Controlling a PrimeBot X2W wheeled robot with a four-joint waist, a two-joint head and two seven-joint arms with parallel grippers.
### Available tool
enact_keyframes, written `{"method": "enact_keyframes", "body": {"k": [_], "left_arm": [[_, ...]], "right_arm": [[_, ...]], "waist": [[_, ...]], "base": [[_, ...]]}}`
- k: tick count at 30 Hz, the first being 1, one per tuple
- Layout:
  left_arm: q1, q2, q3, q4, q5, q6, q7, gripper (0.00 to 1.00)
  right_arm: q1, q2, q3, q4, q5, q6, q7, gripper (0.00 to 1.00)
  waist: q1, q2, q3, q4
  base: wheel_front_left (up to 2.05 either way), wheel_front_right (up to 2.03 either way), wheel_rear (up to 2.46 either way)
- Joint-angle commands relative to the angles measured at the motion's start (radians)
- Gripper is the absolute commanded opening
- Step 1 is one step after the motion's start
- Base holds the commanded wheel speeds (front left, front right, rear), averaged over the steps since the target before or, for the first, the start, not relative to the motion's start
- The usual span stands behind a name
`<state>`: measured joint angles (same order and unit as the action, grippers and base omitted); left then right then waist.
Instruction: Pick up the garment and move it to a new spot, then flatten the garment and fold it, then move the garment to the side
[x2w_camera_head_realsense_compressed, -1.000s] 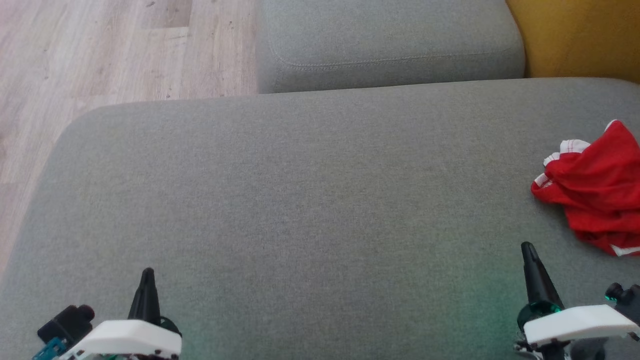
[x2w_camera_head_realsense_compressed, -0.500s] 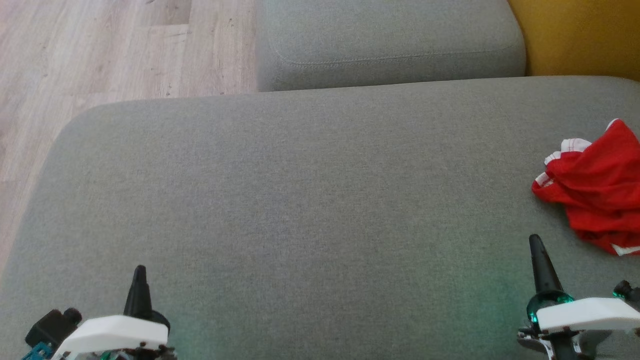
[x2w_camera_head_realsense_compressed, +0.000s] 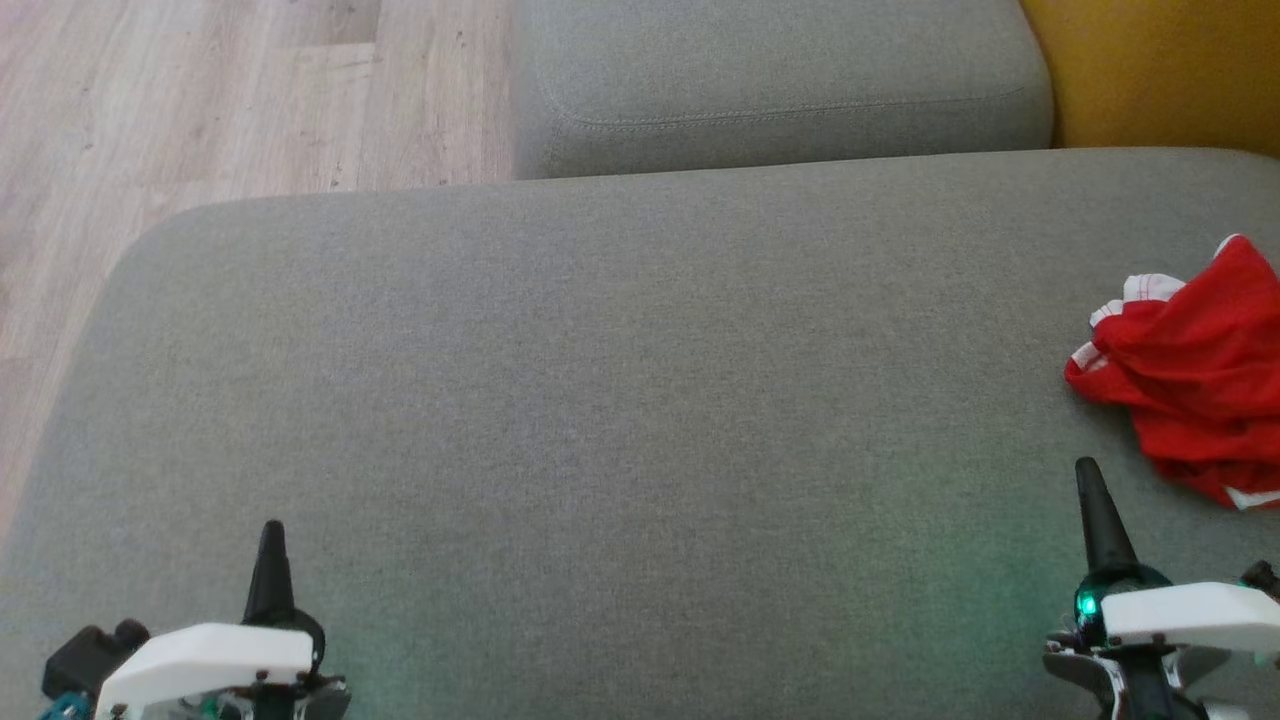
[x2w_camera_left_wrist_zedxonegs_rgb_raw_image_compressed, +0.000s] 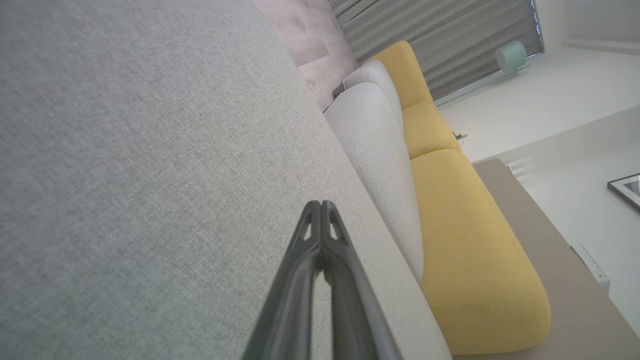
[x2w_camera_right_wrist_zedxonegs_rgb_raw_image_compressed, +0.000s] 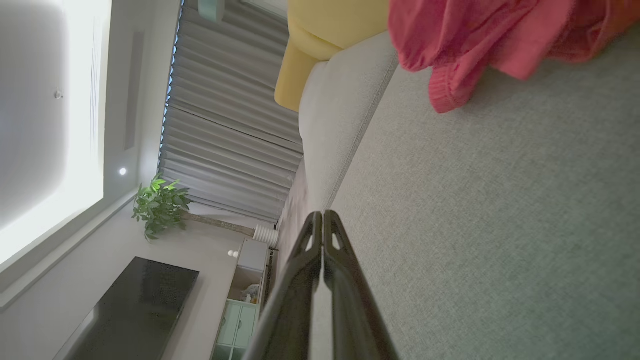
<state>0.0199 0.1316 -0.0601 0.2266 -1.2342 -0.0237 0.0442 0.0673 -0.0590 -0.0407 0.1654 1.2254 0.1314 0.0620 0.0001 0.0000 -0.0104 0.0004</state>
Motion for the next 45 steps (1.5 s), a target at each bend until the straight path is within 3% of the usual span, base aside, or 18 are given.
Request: {"method": "enact_keyframes", "body": {"k": [1,36,45], "left_arm": [[-0.065,-0.001,0.042,-0.022,-0.025,-0.011,0.005,0.0],[-0.126,-0.069,0.157,0.018,-0.389,-0.107,0.055,0.0],[-0.127,-0.07,0.159,0.018,-0.387,-0.107,0.057,0.0]], "right_arm": [[-0.07,-0.021,0.008,-0.025,0.03,-0.001,0.003,0.0],[-0.172,-0.02,-0.033,0.077,0.417,-0.001,0.019,0.0],[-0.172,-0.017,-0.037,0.077,0.413,-0.001,0.022,0.0]], "waist": [[-0.0001,0.0,0.0,0.0],[-0.0001,0.0,0.014,0.0],[-0.0001,0.0,0.014,0.0]], "base": [[0.0,0.0,0.0],[0.0,0.0,0.0],[0.0,0.0,0.0]]}}
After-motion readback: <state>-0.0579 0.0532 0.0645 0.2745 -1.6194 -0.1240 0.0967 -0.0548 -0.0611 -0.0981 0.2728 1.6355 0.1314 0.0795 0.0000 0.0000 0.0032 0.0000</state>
